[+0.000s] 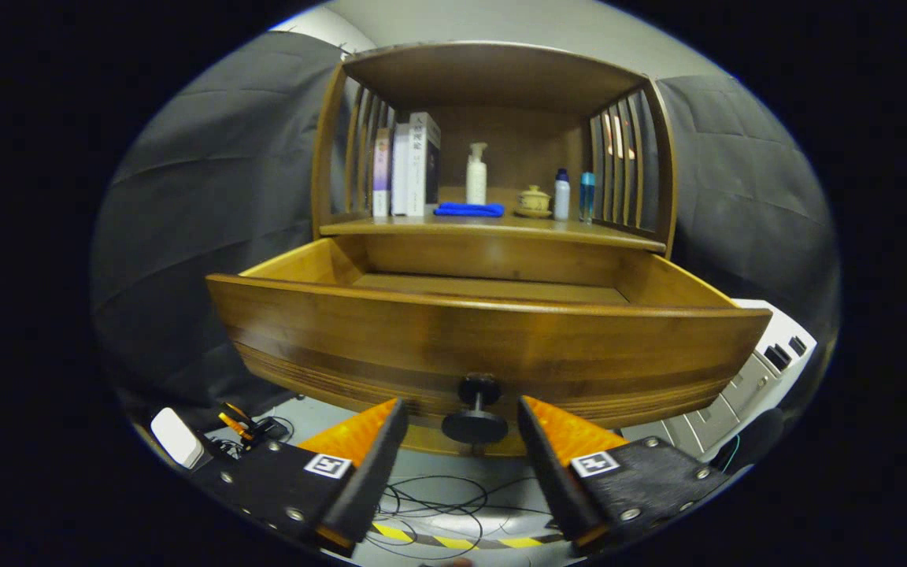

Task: Pull open the drawer, take out the items inside it, and place them on the countertop above the cabinet.

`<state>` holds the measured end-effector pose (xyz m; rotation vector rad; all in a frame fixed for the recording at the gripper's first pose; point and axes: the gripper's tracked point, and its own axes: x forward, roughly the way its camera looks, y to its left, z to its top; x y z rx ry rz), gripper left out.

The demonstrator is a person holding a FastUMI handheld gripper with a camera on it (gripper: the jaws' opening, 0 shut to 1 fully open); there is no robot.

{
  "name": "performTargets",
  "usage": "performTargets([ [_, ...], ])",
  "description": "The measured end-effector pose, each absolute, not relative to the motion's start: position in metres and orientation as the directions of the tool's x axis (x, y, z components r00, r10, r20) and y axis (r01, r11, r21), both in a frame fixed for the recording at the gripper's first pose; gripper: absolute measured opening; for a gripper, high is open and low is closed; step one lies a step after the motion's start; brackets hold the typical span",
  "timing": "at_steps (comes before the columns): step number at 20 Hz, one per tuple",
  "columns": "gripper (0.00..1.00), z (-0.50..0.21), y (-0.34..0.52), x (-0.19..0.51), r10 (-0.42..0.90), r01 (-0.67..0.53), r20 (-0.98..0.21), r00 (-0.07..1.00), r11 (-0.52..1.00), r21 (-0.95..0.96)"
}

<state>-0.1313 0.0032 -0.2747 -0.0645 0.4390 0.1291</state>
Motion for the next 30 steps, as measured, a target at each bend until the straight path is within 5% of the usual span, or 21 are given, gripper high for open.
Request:
performTargets([
  [2,0.96,-0.257,0.005,-0.132,0.154,-0.199,-0.389,0.908,0.977,-0.077],
  [14,0.95,-0.140,-0.039,-0.037,-0.012,-0.040,-0.351,0.936,0.989,-0.140],
  [19,0.95,-0.155,-0.074,0.007,-0.152,0.052,-0.482,0.863,0.975,-0.214],
  [30,0.96,-0.233,-0.083,0.033,-0.195,0.255,-0.772,0.605,0.966,-0.045],
])
